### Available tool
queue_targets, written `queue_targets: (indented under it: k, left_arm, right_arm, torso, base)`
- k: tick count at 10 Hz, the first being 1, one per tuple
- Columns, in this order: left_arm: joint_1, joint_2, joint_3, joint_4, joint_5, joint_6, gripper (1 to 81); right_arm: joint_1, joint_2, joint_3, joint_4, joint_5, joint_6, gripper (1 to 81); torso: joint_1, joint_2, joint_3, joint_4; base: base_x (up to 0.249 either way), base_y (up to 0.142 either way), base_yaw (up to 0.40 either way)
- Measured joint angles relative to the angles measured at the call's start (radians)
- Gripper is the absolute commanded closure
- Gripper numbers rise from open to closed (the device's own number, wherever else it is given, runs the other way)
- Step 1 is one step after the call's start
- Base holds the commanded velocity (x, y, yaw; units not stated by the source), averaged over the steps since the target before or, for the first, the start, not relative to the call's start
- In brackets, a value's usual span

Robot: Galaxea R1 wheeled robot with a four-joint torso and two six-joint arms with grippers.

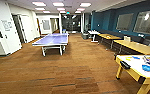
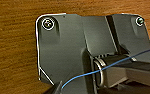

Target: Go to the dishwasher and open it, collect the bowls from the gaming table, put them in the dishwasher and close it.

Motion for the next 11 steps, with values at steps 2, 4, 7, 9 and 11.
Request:
queue_targets:
  k: [2, 4, 7, 9, 11]
  left_arm:
    - [-0.007, 0.001, -0.002, 0.000, 0.000, 0.000, 1.0]
    - [-0.001, 0.001, -0.002, 0.000, 0.001, 0.000, 1.0]
    - [-0.001, 0.002, -0.002, 0.001, 0.002, 0.000, 1.0]
    - [-0.002, 0.003, -0.002, 0.001, 0.002, 0.000, 1.0]
    - [-0.001, 0.004, -0.002, 0.001, 0.002, 0.000, 1.0]
  right_arm:
    - [0.000, -0.004, 0.000, 0.000, -0.001, -0.001, 1.0]
    - [0.000, -0.002, 0.000, 0.000, 0.000, -0.001, 1.0]
    - [0.000, -0.002, 0.000, 0.000, 0.000, 0.000, 1.0]
    - [0.000, -0.002, 0.000, 0.000, 0.000, 0.000, 1.0]
    - [0.000, -0.002, 0.000, 0.000, 0.000, 0.000, 1.0]
  torso:
    - [0.000, 0.000, 0.000, 0.000]
    - [0.000, 0.000, 0.000, 0.000]
    - [0.000, 0.000, 0.000, 0.000]
    - [0.000, 0.000, 0.000, 0.000]
    - [0.000, 0.000, 0.000, 0.000]
  base:
    - [0.000, 0.000, -0.335]
    - [0.000, 0.000, -0.335]
    - [0.000, 0.000, -0.336]
    - [0.000, 0.000, -0.337]
    - [0.000, 0.000, -0.336]
